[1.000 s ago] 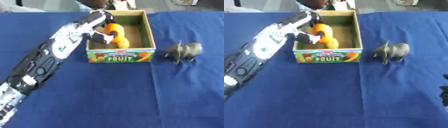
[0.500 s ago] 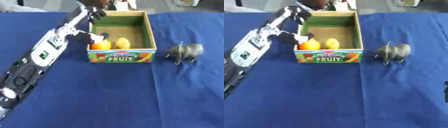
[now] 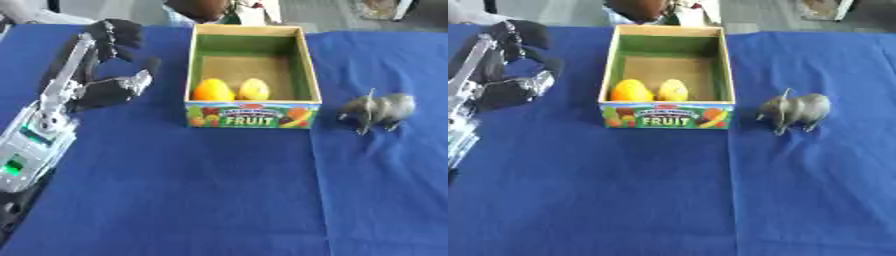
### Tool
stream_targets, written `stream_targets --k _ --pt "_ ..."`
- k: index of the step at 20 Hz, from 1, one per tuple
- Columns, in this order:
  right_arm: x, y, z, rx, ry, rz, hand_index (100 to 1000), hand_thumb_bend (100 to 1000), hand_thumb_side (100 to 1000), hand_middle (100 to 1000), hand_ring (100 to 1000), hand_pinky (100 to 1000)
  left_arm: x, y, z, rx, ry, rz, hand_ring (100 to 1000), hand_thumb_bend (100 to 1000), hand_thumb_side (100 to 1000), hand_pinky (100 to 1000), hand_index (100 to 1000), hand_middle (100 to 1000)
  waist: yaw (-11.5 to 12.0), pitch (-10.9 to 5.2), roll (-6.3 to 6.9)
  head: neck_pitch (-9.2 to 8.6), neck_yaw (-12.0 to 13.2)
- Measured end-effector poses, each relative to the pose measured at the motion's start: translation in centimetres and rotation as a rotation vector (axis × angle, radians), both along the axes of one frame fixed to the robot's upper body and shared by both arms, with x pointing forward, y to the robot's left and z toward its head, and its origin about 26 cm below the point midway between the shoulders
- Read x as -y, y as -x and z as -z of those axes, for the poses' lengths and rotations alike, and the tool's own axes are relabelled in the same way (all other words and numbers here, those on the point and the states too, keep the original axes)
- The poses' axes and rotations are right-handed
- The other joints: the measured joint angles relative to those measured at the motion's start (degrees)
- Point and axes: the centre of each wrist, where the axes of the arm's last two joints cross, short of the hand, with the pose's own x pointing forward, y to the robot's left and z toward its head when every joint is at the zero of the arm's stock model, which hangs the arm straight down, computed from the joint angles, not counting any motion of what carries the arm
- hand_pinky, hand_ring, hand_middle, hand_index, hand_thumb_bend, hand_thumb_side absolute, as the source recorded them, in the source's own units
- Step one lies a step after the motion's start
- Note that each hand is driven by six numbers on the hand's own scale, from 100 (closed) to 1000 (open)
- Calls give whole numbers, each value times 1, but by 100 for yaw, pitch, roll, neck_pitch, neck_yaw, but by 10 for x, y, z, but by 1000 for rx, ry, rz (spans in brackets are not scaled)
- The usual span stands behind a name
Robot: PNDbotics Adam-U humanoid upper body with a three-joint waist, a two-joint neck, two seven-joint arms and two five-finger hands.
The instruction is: Pick up objects on the table and place them in the box.
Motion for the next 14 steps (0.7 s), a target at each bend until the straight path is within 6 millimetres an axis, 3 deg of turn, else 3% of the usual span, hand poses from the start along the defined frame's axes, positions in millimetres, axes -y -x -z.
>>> stream_targets --k 7,14 --pt "17 -21 -11 28 133 -13 672 100 163 615 1000 798 1 5 12 11 46 -19 704 335 162 643 757 632 162 0 -13 0 -122" --pt "17 -40 -11 -13 217 26 780 100 168 754 1000 867 3 9 25 -9 69 -20 698 334 190 642 757 625 242 0 8 2 -262"
